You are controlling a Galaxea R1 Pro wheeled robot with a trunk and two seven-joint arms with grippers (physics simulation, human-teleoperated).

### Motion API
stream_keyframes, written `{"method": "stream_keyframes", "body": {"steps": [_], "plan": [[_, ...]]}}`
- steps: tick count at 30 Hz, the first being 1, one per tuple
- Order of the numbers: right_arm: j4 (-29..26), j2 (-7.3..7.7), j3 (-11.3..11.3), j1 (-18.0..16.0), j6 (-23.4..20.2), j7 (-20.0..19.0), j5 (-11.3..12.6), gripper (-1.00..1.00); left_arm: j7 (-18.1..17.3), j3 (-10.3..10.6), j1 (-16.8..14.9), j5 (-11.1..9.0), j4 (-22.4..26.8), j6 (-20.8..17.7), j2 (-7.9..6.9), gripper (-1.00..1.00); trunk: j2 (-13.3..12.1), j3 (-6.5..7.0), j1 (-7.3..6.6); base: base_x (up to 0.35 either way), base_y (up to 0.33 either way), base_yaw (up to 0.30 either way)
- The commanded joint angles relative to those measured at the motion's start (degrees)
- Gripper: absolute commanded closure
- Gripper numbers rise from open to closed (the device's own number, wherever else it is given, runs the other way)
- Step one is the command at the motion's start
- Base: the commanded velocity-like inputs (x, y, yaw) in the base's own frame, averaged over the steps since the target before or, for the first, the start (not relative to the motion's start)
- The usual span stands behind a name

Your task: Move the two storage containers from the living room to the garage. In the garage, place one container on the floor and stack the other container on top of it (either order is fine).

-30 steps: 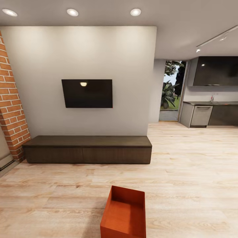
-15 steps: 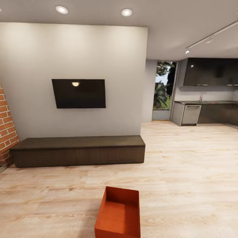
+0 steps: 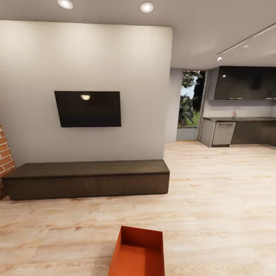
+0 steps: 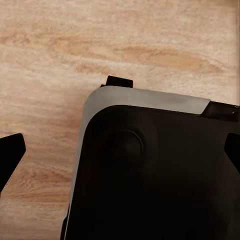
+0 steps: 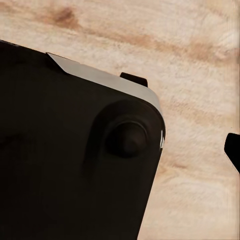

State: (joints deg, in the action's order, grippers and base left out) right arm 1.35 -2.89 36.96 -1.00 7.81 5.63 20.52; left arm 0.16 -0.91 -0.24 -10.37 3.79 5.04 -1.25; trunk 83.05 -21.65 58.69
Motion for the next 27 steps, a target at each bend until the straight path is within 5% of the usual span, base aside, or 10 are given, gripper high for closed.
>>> {"method": "stream_keyframes", "body": {"steps": [1, 19, 27], "plan": [[0.14, -0.03, 0.48, -0.05, 0.27, 0.09, 0.48, -1.00, 0.02, -0.05, -0.02, -0.26, -0.01, 0.14, 0.01, -1.00, 0.03, -0.06, 0.03, 0.315, 0.000, 0.000], [0.14, 0.15, 0.48, -0.05, 0.27, 0.09, 0.48, -1.00, 0.02, -0.05, -0.02, -0.26, -0.01, 0.14, -0.01, -1.00, 0.03, -0.06, 0.03, 0.304, 0.000, 0.000], [0.14, 0.13, 0.48, -0.05, 0.27, 0.09, 0.48, -1.00, 0.02, -0.05, -0.02, -0.26, -0.01, 0.14, -0.07, -1.00, 0.03, -0.06, 0.03, 0.060, 0.000, 0.000]]}}
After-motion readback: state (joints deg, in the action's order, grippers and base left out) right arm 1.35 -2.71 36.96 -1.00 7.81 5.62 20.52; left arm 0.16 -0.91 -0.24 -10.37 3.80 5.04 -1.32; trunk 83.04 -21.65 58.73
